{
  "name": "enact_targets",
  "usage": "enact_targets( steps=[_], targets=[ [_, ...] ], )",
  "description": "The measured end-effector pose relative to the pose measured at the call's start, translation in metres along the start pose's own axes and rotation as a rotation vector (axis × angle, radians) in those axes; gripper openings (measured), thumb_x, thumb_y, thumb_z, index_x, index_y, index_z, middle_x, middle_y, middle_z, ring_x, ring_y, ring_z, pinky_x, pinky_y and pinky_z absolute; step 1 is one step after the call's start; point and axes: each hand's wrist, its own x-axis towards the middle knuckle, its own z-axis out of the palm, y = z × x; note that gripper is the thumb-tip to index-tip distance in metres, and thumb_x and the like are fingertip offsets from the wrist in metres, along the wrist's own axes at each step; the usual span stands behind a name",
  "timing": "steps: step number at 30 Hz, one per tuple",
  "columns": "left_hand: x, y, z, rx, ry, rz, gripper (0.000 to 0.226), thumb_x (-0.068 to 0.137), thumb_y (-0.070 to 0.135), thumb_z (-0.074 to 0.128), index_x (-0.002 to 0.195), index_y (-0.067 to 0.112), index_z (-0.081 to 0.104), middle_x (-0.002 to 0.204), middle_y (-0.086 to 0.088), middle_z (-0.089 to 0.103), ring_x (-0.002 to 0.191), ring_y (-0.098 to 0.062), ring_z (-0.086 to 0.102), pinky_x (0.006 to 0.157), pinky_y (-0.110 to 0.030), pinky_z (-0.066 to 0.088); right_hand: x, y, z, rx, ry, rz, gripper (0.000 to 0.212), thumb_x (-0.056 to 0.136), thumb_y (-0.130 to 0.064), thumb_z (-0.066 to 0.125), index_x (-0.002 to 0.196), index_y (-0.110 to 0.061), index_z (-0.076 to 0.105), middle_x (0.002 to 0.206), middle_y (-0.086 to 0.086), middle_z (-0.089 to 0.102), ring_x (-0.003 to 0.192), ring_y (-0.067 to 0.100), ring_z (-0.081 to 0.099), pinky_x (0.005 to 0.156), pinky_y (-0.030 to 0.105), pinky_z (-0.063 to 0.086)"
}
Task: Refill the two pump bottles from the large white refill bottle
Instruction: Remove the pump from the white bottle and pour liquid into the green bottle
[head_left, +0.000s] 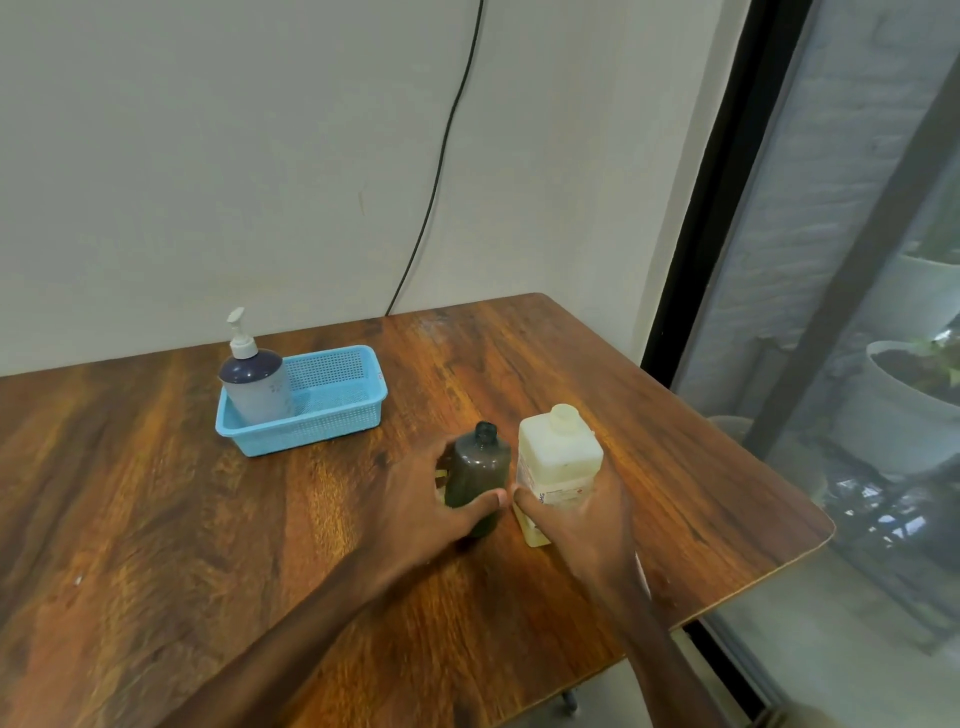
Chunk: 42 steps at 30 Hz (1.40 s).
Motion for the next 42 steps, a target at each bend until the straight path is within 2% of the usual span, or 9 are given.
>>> enact_targets(
  steps=[2,5,12,16,22,28,32,39,42],
  targets=[
    [0.004,0.002,0.002,-0.020,-0.030,-0.003,0.098,0.059,0.089,0.073,0.144,0.047,0.048,0.141,0.022,0.062,0.123,-0.002,0.061,0.103,-0.040,0.057,0.000,-0.003,-0.004,0.007,-0.001,-0.010,0.075,0.066,-0.039,0.095,0.125,-0.039,0.047,0.111,-0.023,0.060,0.094,-0.004,0.063,0.057,0.009,0.052],
    [0.007,0.001,0.004,-0.055,-0.052,0.051,0.087,0.068,0.074,0.082,0.144,0.047,0.049,0.139,0.023,0.062,0.123,-0.001,0.060,0.098,-0.025,0.053,-0.002,-0.005,-0.012,0.003,-0.021,-0.017,0.074,0.067,-0.028,0.094,0.121,-0.038,0.045,0.101,-0.033,0.055,0.086,-0.013,0.057,0.054,0.005,0.048],
    [0.004,0.000,-0.001,-0.086,-0.130,0.118,0.064,0.074,0.067,0.081,0.125,0.065,0.044,0.120,0.049,0.045,0.107,0.020,0.051,0.080,-0.001,0.039,-0.002,-0.002,-0.032,-0.087,-0.093,-0.020,0.079,0.065,-0.030,0.095,0.130,-0.035,0.050,0.112,-0.017,0.063,0.101,0.004,0.064,0.066,0.018,0.055],
    [0.006,-0.006,-0.005,-0.184,-0.134,0.129,0.069,0.070,0.072,0.083,0.127,0.073,0.044,0.132,0.039,0.057,0.121,0.012,0.055,0.098,-0.017,0.048,0.000,0.000,-0.041,-0.161,-0.126,-0.004,0.083,0.065,-0.029,0.095,0.138,-0.027,0.054,0.120,-0.011,0.064,0.106,0.008,0.062,0.067,0.016,0.051],
    [0.012,-0.009,-0.015,-0.199,-0.217,0.164,0.073,0.069,0.075,0.082,0.133,0.073,0.046,0.138,0.033,0.059,0.127,0.003,0.056,0.106,-0.033,0.052,0.002,-0.007,-0.051,-0.200,-0.156,0.018,0.082,0.067,-0.025,0.095,0.137,-0.025,0.054,0.118,-0.014,0.059,0.107,0.006,0.058,0.067,0.014,0.047],
    [0.017,-0.005,-0.026,-0.183,-0.295,0.266,0.075,0.074,0.064,0.086,0.142,0.055,0.054,0.139,0.028,0.061,0.132,-0.003,0.056,0.106,-0.039,0.055,0.001,-0.012,-0.058,-0.209,-0.181,0.014,0.079,0.067,-0.023,0.095,0.135,-0.025,0.055,0.112,-0.016,0.057,0.094,0.001,0.056,0.064,0.013,0.043],
    [0.019,-0.004,-0.030,-0.193,-0.300,0.328,0.073,0.079,0.046,0.090,0.144,0.037,0.059,0.138,0.023,0.065,0.132,-0.006,0.058,0.105,-0.039,0.055,-0.001,-0.016,-0.058,-0.233,-0.184,-0.021,0.088,0.066,-0.023,0.095,0.142,-0.025,0.052,0.117,-0.016,0.055,0.105,0.004,0.049,0.068,0.011,0.041],
    [0.022,-0.007,-0.032,-0.192,-0.314,0.355,0.074,0.078,0.044,0.090,0.145,0.037,0.059,0.139,0.024,0.064,0.132,-0.005,0.058,0.105,-0.039,0.056,-0.003,-0.027,-0.056,-0.162,-0.223,0.034,0.089,0.067,-0.025,0.095,0.144,-0.026,0.050,0.116,-0.021,0.049,0.097,-0.004,0.046,0.060,0.005,0.040],
    [0.023,-0.009,-0.033,-0.202,-0.314,0.357,0.075,0.078,0.046,0.090,0.145,0.037,0.059,0.140,0.023,0.064,0.133,-0.006,0.057,0.105,-0.041,0.056,-0.002,-0.026,-0.056,-0.148,-0.226,0.034,0.094,0.066,-0.026,0.095,0.147,-0.026,0.047,0.116,-0.023,0.046,0.107,0.001,0.044,0.064,0.008,0.038]
  ],
)
